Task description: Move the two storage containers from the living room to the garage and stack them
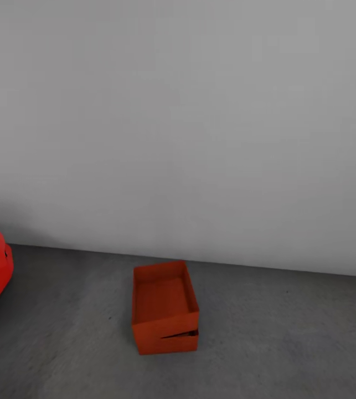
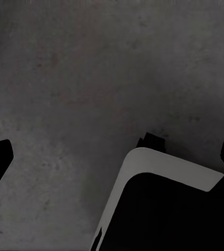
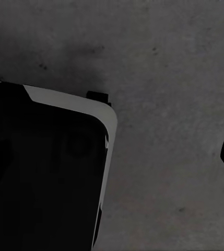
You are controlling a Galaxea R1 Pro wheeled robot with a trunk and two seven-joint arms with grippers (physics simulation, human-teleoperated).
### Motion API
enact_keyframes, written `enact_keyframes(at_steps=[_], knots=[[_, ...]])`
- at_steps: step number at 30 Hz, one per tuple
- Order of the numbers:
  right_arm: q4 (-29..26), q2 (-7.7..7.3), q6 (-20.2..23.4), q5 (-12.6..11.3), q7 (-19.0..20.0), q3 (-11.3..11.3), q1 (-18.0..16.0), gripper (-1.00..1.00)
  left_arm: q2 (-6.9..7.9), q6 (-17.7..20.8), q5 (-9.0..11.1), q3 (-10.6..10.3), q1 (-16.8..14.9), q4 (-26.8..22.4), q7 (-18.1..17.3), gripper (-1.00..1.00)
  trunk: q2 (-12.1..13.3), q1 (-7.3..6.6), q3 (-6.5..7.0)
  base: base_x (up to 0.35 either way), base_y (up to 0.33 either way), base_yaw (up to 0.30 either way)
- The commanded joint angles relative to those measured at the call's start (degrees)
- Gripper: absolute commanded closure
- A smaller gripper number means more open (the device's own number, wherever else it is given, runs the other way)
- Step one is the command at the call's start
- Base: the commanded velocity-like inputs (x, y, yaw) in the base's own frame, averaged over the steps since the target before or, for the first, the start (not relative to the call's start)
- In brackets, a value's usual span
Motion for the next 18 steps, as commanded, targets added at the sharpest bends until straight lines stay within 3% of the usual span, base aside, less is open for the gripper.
enact_keyframes(at_steps=[1, 18], knots=[[0.2, 0.02, -0.4, -0.6, 0.1, 0.5, -0.1, -1.0, 0.01, -0.1, 0.5, -0.5, 0.0, 0.0, 0.1, -1.0, 0.0, 0.01, 0.03, 0.0, 0.0, 0.0], [0.2, 0.02, -0.2, -0.7, 0.1, 0.4, -0.1, -1.0, 0.01, -0.1, 0.5, -0.5, 0.0, 0.0, 0.1, -1.0, 0.0, 0.01, 1.59, 0.0, 0.0, 0.0]])
